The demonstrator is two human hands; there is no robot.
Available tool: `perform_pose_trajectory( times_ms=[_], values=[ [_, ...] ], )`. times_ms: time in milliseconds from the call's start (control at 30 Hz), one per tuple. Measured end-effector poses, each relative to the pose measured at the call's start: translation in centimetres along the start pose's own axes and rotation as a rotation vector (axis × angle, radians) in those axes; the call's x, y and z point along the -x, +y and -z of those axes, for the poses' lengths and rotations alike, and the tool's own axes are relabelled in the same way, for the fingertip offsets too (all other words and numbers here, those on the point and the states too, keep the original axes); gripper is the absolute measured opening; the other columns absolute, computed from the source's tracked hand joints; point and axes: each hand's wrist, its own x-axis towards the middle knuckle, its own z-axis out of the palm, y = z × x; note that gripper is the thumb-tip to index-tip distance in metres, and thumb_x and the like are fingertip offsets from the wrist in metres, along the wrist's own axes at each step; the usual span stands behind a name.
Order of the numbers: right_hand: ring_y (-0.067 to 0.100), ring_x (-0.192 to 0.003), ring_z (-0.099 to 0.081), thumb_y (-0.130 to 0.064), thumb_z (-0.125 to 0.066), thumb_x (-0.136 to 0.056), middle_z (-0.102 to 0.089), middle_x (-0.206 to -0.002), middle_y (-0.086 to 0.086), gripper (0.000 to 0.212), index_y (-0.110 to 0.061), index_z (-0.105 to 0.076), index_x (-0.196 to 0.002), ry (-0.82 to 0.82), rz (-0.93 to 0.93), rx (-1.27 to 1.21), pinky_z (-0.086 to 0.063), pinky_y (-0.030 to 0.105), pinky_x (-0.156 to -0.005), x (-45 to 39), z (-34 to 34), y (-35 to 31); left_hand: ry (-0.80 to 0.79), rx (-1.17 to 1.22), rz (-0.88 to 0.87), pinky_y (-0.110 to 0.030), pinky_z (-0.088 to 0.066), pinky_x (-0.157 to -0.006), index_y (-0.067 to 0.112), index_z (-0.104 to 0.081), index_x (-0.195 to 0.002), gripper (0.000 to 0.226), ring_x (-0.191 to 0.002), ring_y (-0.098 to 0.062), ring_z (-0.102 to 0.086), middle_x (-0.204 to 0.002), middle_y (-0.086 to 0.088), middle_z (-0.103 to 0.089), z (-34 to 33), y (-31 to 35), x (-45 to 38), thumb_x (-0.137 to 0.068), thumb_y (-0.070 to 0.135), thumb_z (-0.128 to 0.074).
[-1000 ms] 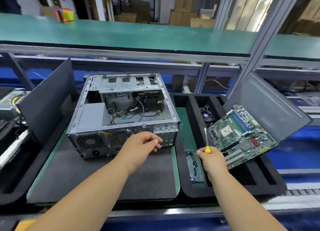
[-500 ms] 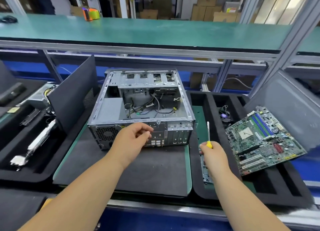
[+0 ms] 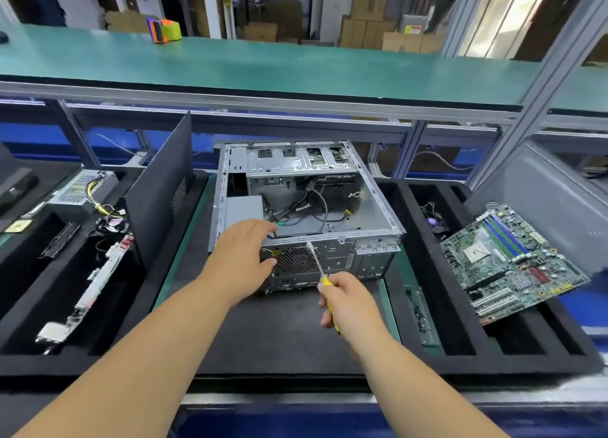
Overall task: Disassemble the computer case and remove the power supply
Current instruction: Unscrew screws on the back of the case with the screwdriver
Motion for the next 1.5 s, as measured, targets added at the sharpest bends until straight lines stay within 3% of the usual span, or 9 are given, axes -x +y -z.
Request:
perform_pose_trajectory(
  times_ms=[233,467,600,733,867,1167,1267,1433,1500],
  values=[
    [0.015,-0.043,-0.051,-0.032,-0.055,-0.096,-0.065,-0.064,-0.005,0.018,-0.016,-0.06,-0.09,-0.047,0.023,0.06,-0.045,0.024,-0.051,1.5,-4.6,-0.6,-0.146,-0.069,-0.177,-0.03,-0.025,-0.111,0.03,-0.044,-0.142,0.053,-0.135,-0.015,-0.032,-0.14,0.006,-0.048,0.3,-2.3,-2.0,-0.092,0.034,-0.061],
    [0.012,-0.039,-0.045,-0.028,-0.052,-0.098,-0.063,-0.059,-0.006,0.018,-0.014,-0.063,-0.097,0.054,-0.003,0.065,-0.038,0.017,-0.043,2.1,-5.9,-1.1,-0.013,-0.049,-0.159,-0.033,-0.038,-0.1,0.04,-0.052,-0.132,0.045,-0.136,-0.009,-0.034,-0.136,0.01,-0.054,-0.7,-2.7,-1.6,-0.088,0.046,-0.061],
    [0.013,-0.038,-0.04,-0.023,-0.05,-0.1,-0.06,-0.058,-0.002,0.019,-0.009,-0.063,-0.098,0.04,-0.12,-0.133,-0.031,0.02,-0.043,2.3,-6.6,-2.0,0.026,-0.036,-0.133,-0.031,-0.041,-0.093,0.04,-0.057,-0.126,0.039,-0.13,-0.011,-0.041,-0.13,0.009,-0.057,-1.2,-2.6,-1.7,-0.088,0.046,-0.061],
    [0.013,-0.038,-0.033,-0.032,-0.044,-0.102,-0.051,-0.058,0.003,0.034,-0.004,-0.063,-0.097,-0.172,-0.381,-0.572,-0.032,0.022,-0.042,2.4,-6.8,-3.4,0.02,-0.024,-0.097,-0.033,-0.042,-0.092,0.04,-0.058,-0.125,0.038,-0.133,-0.011,-0.039,-0.13,0.008,-0.057,-1.4,-2.4,-1.9,-0.088,0.041,-0.062],
    [0.01,-0.038,-0.03,-0.029,-0.042,-0.104,-0.041,-0.054,-0.001,0.027,-0.008,-0.058,-0.097,-0.212,-0.415,-0.643,-0.03,0.02,-0.037,2.2,-6.7,-3.8,0.018,-0.012,-0.08,-0.034,-0.043,-0.09,0.038,-0.062,-0.12,0.033,-0.131,-0.01,-0.039,-0.125,0.009,-0.059,-1.4,-2.3,-2.0,-0.087,0.038,-0.062],
    [0.018,-0.057,-0.04,-0.027,-0.046,-0.101,-0.046,-0.065,0.0,0.021,-0.018,-0.047,-0.082,0.102,-0.026,0.432,-0.027,0.028,-0.05,1.7,-7.6,-3.2,-0.011,-0.019,-0.078,-0.033,-0.044,-0.089,0.034,-0.063,-0.116,0.026,-0.13,-0.012,-0.039,-0.125,0.005,-0.058,-1.3,-2.0,-2.1,-0.09,0.036,-0.059],
    [0.018,-0.06,-0.043,-0.03,-0.05,-0.099,-0.049,-0.068,-0.002,0.022,-0.019,-0.047,-0.08,0.147,0.054,0.575,-0.029,0.029,-0.052,1.7,-7.8,-2.8,-0.016,-0.005,-0.076,-0.035,-0.047,-0.089,0.034,-0.064,-0.114,0.024,-0.128,-0.012,-0.04,-0.124,0.005,-0.058,-1.2,-2.2,-2.1,-0.09,0.037,-0.059],
    [0.014,-0.043,-0.042,-0.033,-0.047,-0.101,-0.056,-0.065,0.007,0.042,0.001,-0.067,-0.088,-0.048,-0.37,-0.3,-0.036,0.024,-0.045,2.1,-7.6,-3.6,-0.003,0.0,-0.115,-0.036,-0.047,-0.09,0.034,-0.062,-0.115,0.026,-0.132,-0.009,-0.036,-0.12,0.011,-0.061,-1.2,-2.7,-2.0,-0.09,0.039,-0.059],
    [0.013,-0.044,-0.046,-0.029,-0.042,-0.104,-0.058,-0.065,0.009,0.046,0.005,-0.067,-0.083,-0.138,-0.407,-0.43,-0.041,0.023,-0.046,2.2,-7.1,-3.8,-0.003,-0.006,-0.125,-0.037,-0.047,-0.09,0.034,-0.061,-0.115,0.026,-0.133,-0.01,-0.037,-0.121,0.011,-0.061,-1.3,-2.9,-2.1,-0.09,0.039,-0.059]
  ],
)
